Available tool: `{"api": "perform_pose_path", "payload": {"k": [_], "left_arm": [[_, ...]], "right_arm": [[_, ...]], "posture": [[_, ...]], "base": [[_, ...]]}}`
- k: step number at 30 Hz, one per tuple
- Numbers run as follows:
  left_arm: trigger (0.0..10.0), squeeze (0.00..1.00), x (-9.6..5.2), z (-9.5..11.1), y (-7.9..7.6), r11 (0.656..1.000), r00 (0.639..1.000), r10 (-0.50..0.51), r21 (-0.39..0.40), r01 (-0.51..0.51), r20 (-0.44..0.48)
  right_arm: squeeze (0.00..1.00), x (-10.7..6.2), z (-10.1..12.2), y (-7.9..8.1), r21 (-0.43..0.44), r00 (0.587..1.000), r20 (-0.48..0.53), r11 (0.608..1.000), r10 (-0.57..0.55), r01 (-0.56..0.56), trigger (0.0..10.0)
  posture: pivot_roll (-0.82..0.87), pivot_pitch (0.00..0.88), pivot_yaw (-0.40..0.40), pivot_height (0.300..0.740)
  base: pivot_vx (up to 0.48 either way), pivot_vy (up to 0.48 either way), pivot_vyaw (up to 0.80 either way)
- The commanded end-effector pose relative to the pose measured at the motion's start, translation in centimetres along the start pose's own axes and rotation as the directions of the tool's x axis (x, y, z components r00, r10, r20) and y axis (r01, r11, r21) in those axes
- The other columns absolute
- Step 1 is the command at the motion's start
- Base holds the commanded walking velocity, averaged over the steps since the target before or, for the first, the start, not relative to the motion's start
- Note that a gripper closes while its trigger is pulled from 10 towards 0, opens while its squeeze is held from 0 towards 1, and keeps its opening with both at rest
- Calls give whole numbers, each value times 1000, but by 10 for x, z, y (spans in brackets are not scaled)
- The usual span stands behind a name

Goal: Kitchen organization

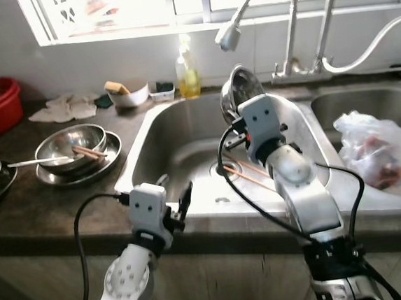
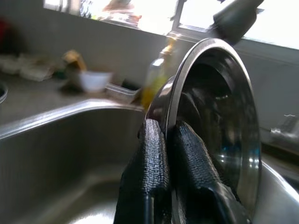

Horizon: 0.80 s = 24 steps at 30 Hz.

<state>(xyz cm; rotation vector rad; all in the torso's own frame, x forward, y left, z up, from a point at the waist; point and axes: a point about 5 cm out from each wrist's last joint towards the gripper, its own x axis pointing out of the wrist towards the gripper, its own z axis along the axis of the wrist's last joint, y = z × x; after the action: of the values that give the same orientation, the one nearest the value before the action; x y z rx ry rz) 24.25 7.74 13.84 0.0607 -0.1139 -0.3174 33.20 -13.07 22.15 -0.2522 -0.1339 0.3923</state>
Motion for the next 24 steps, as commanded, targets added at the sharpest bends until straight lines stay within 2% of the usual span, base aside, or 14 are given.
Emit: {"api": "perform_pose_path", "payload": {"k": [1, 3, 5, 6, 11, 15, 19, 21, 24], "left_arm": [[10000, 0, -2, -2, 6, 1000, 1000, 22, 2, -22, -13], [10000, 0, -2, -1, 5, 1000, 1000, 19, -2, -20, -11], [10000, 0, -2, -1, 5, 1000, 1000, 19, -1, -19, -10], [10000, 0, -2, -1, 5, 1000, 1000, 20, -2, -20, -11], [10000, 0, -3, -1, 4, 1000, 1000, 20, -5, -20, -12], [10000, 0, -3, 0, 3, 1000, 1000, 17, -8, -18, -13], [10000, 0, -4, 0, 2, 1000, 1000, 16, -10, -16, -13], [10000, 0, -4, 0, 2, 1000, 1000, 17, -11, -17, -13], [10000, 0, -5, 1, 1, 1000, 1000, 19, -13, -20, -11]], "right_arm": [[0, 9, 10, 9, -5, 997, 10, 997, 73, -73, 10000], [0, 15, 4, 5, -29, 989, -76, 991, 130, -132, 10000], [0, 17, 2, 3, -40, 983, -112, 987, 148, -153, 10000], [0, 20, -3, 2, -68, 966, -169, 976, 195, -209, 10000], [0, 25, -10, -2, -74, 946, -234, 966, 225, -248, 10000], [0, 30, -23, -2, -86, 906, -329, 948, 264, -308, 10000], [0, 34, -37, -3, -98, 861, -423, 931, 281, -352, 10000], [0, 35, -41, -3, -107, 853, -443, 928, 277, -357, 10000], [0, 37, -55, -7, -143, 829, -506, 926, 236, -350, 10000]], "posture": [[50, 0, -31, 740], [52, 0, -35, 740], [52, 0, -35, 740], [52, 0, -35, 740], [56, 0, -37, 740], [62, 0, -38, 740], [66, 0, -43, 740], [67, 0, -43, 740], [73, 5, -47, 740]], "base": [[0, 0, 0], [0, 0, 0], [0, 0, 0], [0, 0, 0], [0, 0, 0], [0, 0, 0], [0, 0, 0], [0, 0, 0], [0, 0, 0]]}}
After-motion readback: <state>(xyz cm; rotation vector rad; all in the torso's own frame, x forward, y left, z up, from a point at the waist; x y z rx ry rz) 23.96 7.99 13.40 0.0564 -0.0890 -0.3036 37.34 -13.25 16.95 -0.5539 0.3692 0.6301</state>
